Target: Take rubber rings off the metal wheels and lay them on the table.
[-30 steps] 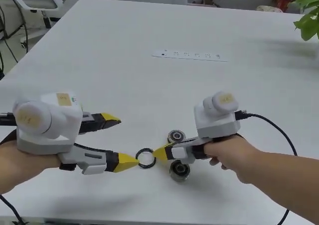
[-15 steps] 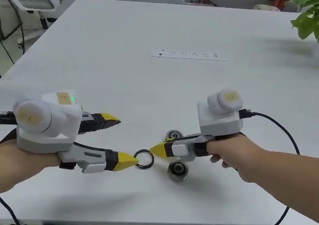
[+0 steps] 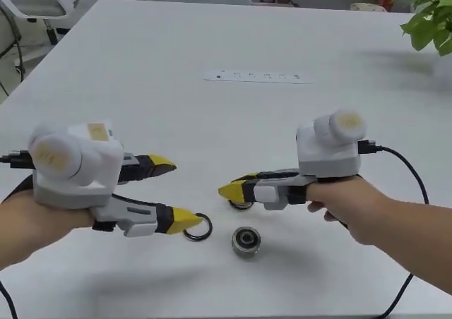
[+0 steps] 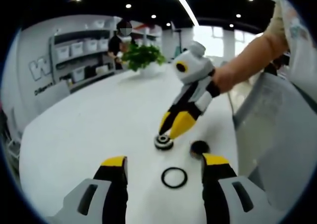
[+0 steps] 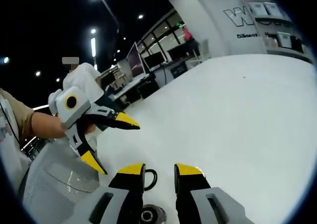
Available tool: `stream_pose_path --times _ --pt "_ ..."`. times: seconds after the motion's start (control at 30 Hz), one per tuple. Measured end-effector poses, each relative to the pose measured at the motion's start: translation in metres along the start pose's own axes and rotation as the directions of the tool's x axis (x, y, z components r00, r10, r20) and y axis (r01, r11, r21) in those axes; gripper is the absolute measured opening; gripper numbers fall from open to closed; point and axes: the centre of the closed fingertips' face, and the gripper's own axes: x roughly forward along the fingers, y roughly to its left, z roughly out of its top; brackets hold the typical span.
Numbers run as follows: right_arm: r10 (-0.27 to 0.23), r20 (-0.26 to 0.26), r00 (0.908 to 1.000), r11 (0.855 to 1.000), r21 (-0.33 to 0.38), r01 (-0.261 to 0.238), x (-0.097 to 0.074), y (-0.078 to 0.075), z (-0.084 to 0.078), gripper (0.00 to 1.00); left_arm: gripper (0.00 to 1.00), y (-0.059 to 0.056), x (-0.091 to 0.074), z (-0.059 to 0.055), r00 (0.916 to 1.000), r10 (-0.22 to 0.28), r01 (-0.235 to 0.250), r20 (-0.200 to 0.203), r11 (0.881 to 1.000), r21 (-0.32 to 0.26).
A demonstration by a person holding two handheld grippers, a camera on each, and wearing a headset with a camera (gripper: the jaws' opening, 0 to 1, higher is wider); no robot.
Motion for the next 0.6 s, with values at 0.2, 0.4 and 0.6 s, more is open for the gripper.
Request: stream_pose_path --times 0.2,0.4,0.6 --pt "-0.037 0.031 0.9988 0.999 -0.015 0.037 -0.012 -0.014 0.004 0.24 0.59 0.004 0.011 0.007 1.0000 -0.001 0.001 0.010 1.000 -0.003" --pt "-0.074 0.043 0.9963 0.996 -0.048 0.076 -0.021 -0.026 0.004 0.27 0.57 0.009 0.022 0.012 0.9999 -0.003 0.003 0.012 1.000 -0.008" --pt "-0.093 0.036 0.9950 0.993 -0.065 0.095 -0.025 -0.037 -0.002 0.27 0.55 0.011 0.034 0.015 0.9999 -0.006 0.006 0.009 1.000 -0.010"
